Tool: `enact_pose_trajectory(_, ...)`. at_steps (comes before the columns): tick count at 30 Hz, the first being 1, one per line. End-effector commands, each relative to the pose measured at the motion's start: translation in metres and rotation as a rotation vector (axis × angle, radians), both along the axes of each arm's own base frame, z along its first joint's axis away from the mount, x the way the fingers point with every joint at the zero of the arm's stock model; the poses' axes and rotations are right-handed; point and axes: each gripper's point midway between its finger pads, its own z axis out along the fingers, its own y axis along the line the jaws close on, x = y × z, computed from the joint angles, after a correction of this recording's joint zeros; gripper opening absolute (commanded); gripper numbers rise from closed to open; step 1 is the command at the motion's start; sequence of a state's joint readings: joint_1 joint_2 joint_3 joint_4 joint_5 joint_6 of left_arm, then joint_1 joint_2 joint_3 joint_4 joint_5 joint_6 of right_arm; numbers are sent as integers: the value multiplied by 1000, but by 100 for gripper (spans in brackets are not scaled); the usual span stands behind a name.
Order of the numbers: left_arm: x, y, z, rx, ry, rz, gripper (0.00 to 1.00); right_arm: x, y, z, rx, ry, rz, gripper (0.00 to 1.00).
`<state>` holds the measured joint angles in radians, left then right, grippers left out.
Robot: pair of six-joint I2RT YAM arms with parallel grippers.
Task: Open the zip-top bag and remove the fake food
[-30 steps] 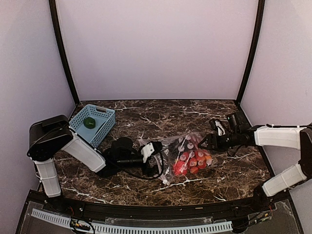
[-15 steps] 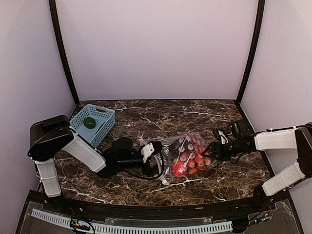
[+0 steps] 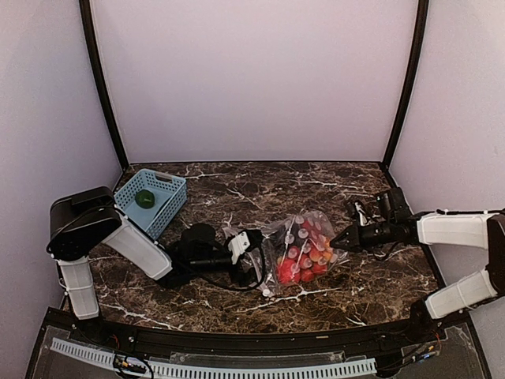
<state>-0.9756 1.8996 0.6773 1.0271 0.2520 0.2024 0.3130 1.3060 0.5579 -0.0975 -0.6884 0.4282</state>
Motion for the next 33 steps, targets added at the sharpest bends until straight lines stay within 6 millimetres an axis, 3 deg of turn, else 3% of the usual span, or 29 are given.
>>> enact_pose_trajectory(1,-11,-2,3,-30,-7,-53,85,-2,20,45,100,-109,75,0)
enact_pose_trajectory(4,-13,-6,5,-39,-12,-77,87,-6,26,49,104,-134,102,0)
enact_pose_trajectory(10,-17,-13,6,-52,-23,-124,91,-7,5,-20,-33,-16,32,0)
enact_pose_trajectory(16,-16,-14,-19,10,6,-127,90,-6,3,-52,-92,36,15,0)
enact_pose_trajectory(20,-23,-11,-30,29,22,-155,89,-14,21,-68,-129,55,81,0)
enact_pose_trajectory(24,-35,-11,-40,63,33,-208,89,-35,50,-86,-154,92,175,0)
enact_pose_trajectory(30,-47,-15,-52,109,31,-258,90,-45,65,-92,-136,114,186,0)
enact_pose_trajectory(33,-43,-21,-57,132,11,-236,90,-51,73,-89,-126,108,208,0)
